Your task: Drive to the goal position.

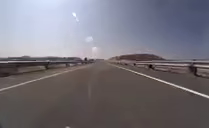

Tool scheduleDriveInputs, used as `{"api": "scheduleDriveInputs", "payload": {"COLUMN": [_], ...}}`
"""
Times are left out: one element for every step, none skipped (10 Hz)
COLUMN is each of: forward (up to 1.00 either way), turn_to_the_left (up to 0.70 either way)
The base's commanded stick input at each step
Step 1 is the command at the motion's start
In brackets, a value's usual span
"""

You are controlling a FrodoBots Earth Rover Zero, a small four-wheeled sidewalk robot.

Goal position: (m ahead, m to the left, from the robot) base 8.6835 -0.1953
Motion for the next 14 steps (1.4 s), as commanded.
{"api": "scheduleDriveInputs", "payload": {"forward": [1.00, 1.00, 1.00, 1.00, 1.00, 1.00, 1.00, 1.00, 1.00, 1.00, 1.00, 1.00, 1.00, 1.00], "turn_to_the_left": [0.00, 0.00, 0.00, 0.00, 0.00, 0.01, 0.13, 0.26, 0.15, 0.02, 0.00, 0.00, 0.00, 0.00]}}
